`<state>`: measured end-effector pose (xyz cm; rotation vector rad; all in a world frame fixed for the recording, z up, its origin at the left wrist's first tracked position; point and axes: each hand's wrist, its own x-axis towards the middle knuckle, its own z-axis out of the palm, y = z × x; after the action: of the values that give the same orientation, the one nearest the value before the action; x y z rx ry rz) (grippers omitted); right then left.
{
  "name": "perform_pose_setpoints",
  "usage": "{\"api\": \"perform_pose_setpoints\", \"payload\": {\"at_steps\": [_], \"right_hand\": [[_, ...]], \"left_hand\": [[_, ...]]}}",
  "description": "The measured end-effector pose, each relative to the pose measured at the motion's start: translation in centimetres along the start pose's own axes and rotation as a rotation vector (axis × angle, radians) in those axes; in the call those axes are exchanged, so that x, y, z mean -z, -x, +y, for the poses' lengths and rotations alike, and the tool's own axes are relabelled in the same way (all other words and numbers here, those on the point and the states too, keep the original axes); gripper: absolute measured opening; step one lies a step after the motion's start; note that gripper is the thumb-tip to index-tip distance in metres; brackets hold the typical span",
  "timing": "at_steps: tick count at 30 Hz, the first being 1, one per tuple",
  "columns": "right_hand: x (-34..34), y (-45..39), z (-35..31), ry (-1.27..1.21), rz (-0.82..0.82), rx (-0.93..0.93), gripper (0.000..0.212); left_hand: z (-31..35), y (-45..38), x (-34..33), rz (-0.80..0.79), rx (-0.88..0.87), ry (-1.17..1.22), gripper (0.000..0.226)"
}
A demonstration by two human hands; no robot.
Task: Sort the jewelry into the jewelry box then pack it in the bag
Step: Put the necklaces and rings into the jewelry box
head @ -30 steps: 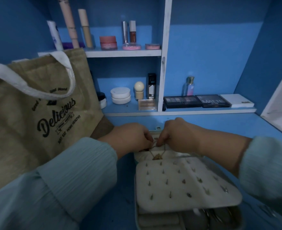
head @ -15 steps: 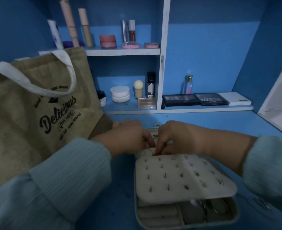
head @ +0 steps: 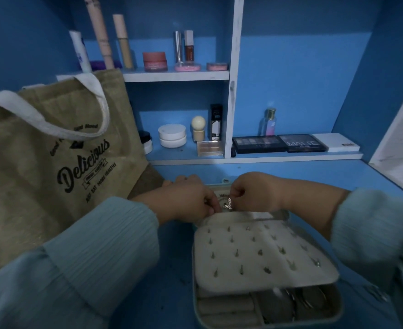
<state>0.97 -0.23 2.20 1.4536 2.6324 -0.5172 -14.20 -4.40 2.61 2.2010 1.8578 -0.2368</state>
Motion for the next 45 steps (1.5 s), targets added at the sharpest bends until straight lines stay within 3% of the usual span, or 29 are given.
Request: {"api": "perform_pose_setpoints", "payload": {"at_steps": [3, 6, 9, 13, 16, 19, 21, 27, 30, 34, 37, 41, 45], "right_hand": [[0.1, -0.2, -0.8, 0.049, -0.067, 0.005, 0.019], [0.5, -0.3, -0.9, 0.023, -0.021, 0.007, 0.010], [0.5, -0.4, -0.4, -0.023, 0.047, 0.047, 0.019], [0.5, 0.2, -0.3, -0.030, -0.059, 0.103, 0.026], [1.1, 0.9, -0.1, -0.103, -0.119, 0.096, 0.030], [1.6, 1.1, 0.6, -0.225, 0.017, 0.014, 0.029], [1.7, 0.9, 0.9, -0.109, 0.091, -0.032, 0.031], [0.4, 1.0, 0.9, 0.023, 0.030, -0.005, 0.033], [0.5, 1.5, 0.7, -0.058, -0.031, 0.047, 0.029], [0.9, 1.6, 1.1, -0.396, -0.008, 0.055, 0.033], [0.7, 1.2, 1.2, -0.338, 0.062, 0.026, 0.033], [-0.2, 1.2, 0.9, -0.401, -0.001, 0.141, 0.028], [0.2, 0.9, 1.4, -0.429, 0.090, 0.101, 0.041]], "left_hand": [[0.0, 0.0, 0.0, -0.020, -0.013, 0.015, 0.021], [0.0, 0.1, 0.0, -0.031, -0.020, 0.006, 0.024], [0.0, 0.2, -0.1, 0.001, -0.016, -0.014, 0.021], [0.0, 0.2, -0.2, 0.085, 0.001, 0.006, 0.014], [0.0, 0.2, -0.1, 0.059, -0.004, -0.011, 0.023], [0.1, 0.2, -0.2, 0.016, -0.029, -0.031, 0.025], [0.2, 0.2, -0.2, -0.013, -0.046, -0.033, 0.026], [0.2, -0.3, 0.1, -0.072, -0.078, -0.013, 0.028], [0.1, -0.3, 0.0, -0.034, -0.071, -0.009, 0.025], [0.1, -0.1, 0.0, 0.032, -0.011, -0.030, 0.029], [0.3, 0.2, 0.0, 0.024, -0.008, -0.032, 0.027], [0.4, 0.4, -0.2, 0.002, -0.021, -0.046, 0.026], [0.4, 0.5, -0.2, 0.034, -0.001, -0.025, 0.022]]}}
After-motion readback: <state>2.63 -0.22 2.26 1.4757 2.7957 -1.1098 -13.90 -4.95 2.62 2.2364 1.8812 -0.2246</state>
